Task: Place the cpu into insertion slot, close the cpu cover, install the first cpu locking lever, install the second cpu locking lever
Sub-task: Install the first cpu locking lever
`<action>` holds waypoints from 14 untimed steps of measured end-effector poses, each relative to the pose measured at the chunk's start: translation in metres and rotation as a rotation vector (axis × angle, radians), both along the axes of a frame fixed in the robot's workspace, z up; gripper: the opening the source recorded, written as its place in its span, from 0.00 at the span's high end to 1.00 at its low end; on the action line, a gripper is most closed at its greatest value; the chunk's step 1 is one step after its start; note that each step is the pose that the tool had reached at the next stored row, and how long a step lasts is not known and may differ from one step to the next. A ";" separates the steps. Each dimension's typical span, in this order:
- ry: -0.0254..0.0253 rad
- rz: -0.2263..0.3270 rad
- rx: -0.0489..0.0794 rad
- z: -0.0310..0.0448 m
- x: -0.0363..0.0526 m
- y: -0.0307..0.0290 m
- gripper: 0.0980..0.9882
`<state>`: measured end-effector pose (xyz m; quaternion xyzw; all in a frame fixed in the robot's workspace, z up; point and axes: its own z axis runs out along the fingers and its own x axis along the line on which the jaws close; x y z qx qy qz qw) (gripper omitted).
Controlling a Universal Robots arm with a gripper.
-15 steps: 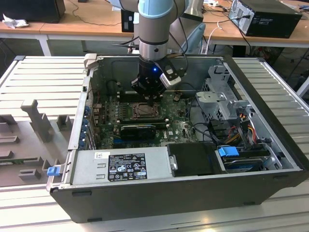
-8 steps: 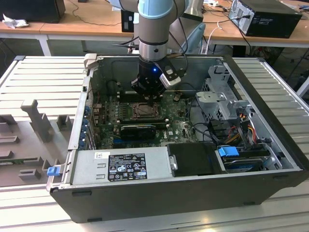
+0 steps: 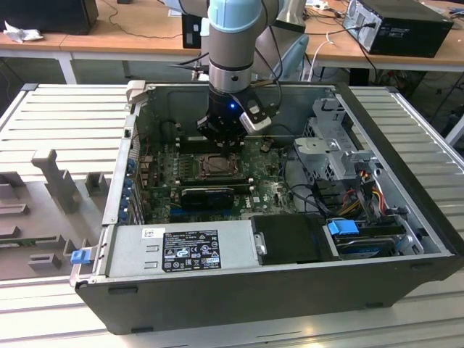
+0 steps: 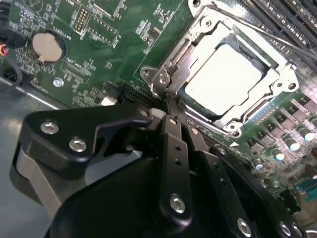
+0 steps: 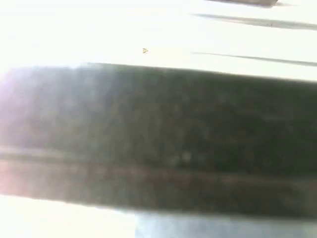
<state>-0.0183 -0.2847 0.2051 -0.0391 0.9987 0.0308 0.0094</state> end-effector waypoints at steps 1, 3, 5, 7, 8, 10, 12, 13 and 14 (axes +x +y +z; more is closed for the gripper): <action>0.0004 0.000 -0.001 0.0042 0.0000 -0.0001 0.99; 0.0006 0.000 -0.001 0.0146 -0.0001 -0.0001 0.99; 0.0007 0.000 -0.002 0.0206 -0.0001 -0.0002 0.99; 0.0006 0.001 -0.001 0.0206 0.0000 -0.0011 0.99; 0.0007 0.000 -0.001 0.0207 0.0000 -0.0017 0.99; 0.0007 0.000 -0.001 0.0207 -0.0001 -0.0029 0.99; 0.0007 0.000 -0.001 0.0207 -0.0001 -0.0038 0.99; 0.0007 0.000 -0.001 0.0207 -0.0001 -0.0044 0.99; 0.0006 0.000 -0.001 0.0207 -0.0001 -0.0048 0.99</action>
